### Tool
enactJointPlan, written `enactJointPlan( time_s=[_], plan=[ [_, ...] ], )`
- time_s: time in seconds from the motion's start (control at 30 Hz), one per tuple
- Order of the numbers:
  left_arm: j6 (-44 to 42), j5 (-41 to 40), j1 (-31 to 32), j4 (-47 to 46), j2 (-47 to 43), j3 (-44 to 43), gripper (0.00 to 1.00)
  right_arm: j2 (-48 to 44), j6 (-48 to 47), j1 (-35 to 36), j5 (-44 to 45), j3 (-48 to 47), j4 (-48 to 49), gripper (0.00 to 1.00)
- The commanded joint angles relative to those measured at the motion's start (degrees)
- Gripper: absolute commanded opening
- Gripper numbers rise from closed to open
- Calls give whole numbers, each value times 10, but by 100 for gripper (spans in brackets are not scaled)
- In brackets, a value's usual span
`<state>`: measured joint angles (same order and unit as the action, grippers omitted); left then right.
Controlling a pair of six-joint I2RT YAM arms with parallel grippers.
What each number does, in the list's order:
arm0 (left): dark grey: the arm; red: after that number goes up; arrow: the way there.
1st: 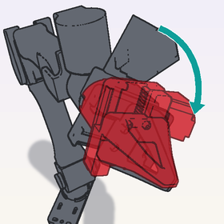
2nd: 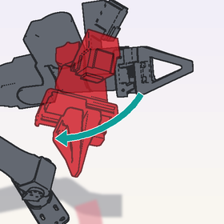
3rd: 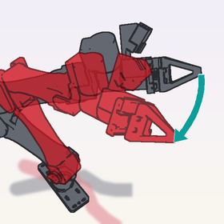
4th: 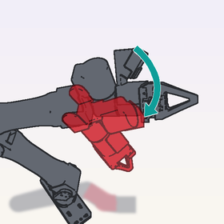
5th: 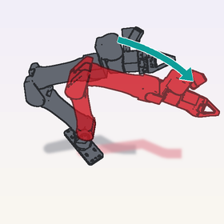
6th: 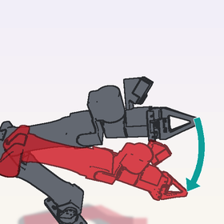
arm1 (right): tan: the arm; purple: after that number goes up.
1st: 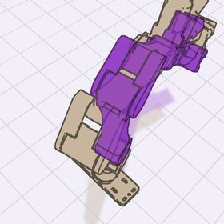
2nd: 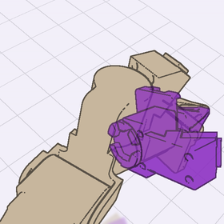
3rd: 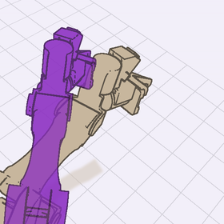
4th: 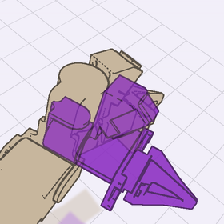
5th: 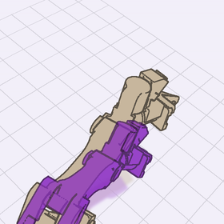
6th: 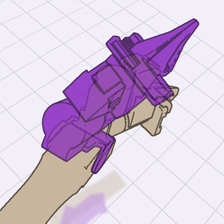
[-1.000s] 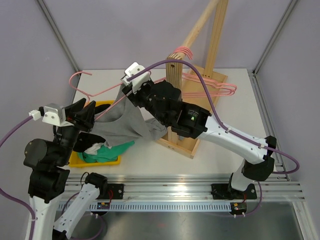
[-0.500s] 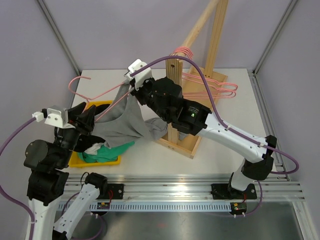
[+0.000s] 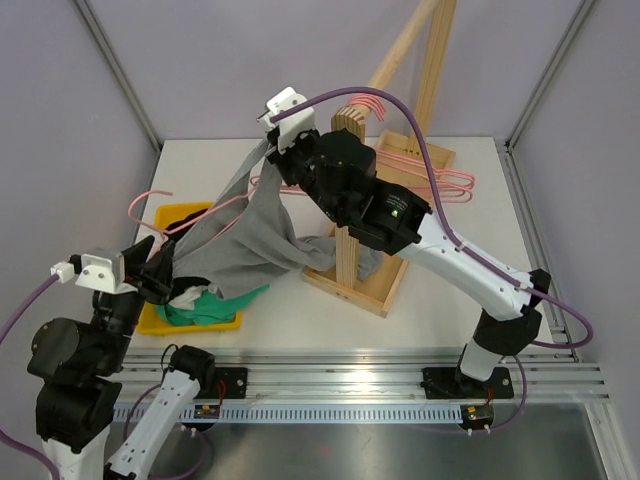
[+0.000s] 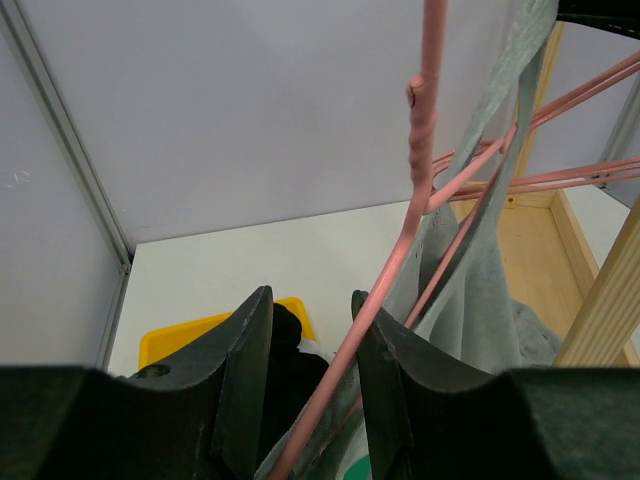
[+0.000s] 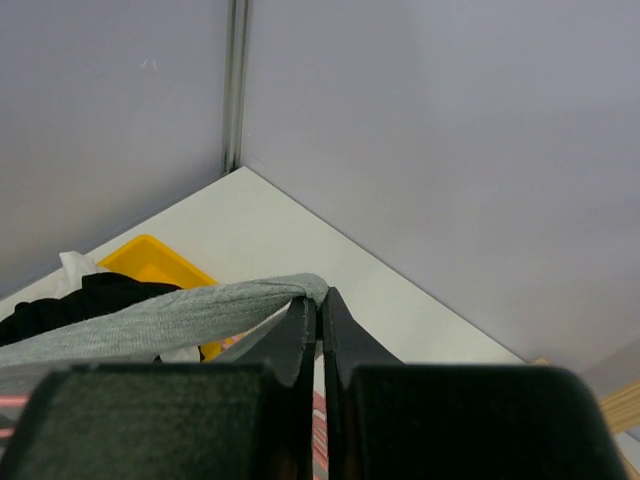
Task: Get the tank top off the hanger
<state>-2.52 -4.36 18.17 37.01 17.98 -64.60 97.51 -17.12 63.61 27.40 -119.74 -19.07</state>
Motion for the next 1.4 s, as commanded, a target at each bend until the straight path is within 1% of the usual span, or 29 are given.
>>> enactJointPlan(
  time_s=[0.0, 0.17, 0.37, 0.47, 0.57, 0.63, 0.67, 0.73, 0.77, 0.8, 0.87, 0.97, 1.03, 1.07, 1.17, 1.37],
  plan=[
    [-12, -12, 1, 15, -21, -18, 0, 19, -5, -13, 25, -36, 2, 0],
    [0, -10, 1, -5, -46, -26, 0, 33, 0, -15, 29, -35, -9, 0],
    [-4, -49, 1, 7, -44, -89, 0, 42, -3, -17, 37, -36, -15, 0],
    [-11, -64, 1, -11, -50, -90, 0, 37, 2, -17, 33, -33, -17, 0],
    [-7, -64, 1, -43, -52, -66, 0, 29, 9, -16, 31, -18, -11, 0],
    [4, -59, 1, -76, -52, -49, 0, 17, 19, -16, 28, 1, -8, 0],
    [8, -60, 1, -90, -53, -24, 0, 11, 23, -15, 23, 9, -5, 0],
    [20, -67, 1, -148, -61, 10, 0, -9, 37, -15, 11, 41, 4, 0],
    [23, -75, 1, -172, -62, 43, 0, -28, 42, -15, 6, 51, 6, 0],
    [23, -79, 1, -216, -62, 60, 0, -36, 46, -13, 2, 73, 10, 0],
    [44, -90, 1, -258, -54, 96, 0, -61, 56, -7, -9, 93, 21, 0],
    [62, -92, 1, -355, -28, 118, 0, -83, 56, 9, -18, 119, 29, 0],
    [70, -93, 1, -389, -11, 120, 0, -90, 52, 17, -23, 124, 27, 0],
    [77, -91, 1, -425, 3, 122, 0, -92, 51, 22, -23, 125, 28, 0],
    [97, -83, 1, -489, 30, 127, 0, -93, 49, 38, -26, 130, 24, 0],
    [167, -59, 1, -576, 53, 145, 0, -82, 50, 57, -29, 144, 31, 0]
  ],
)
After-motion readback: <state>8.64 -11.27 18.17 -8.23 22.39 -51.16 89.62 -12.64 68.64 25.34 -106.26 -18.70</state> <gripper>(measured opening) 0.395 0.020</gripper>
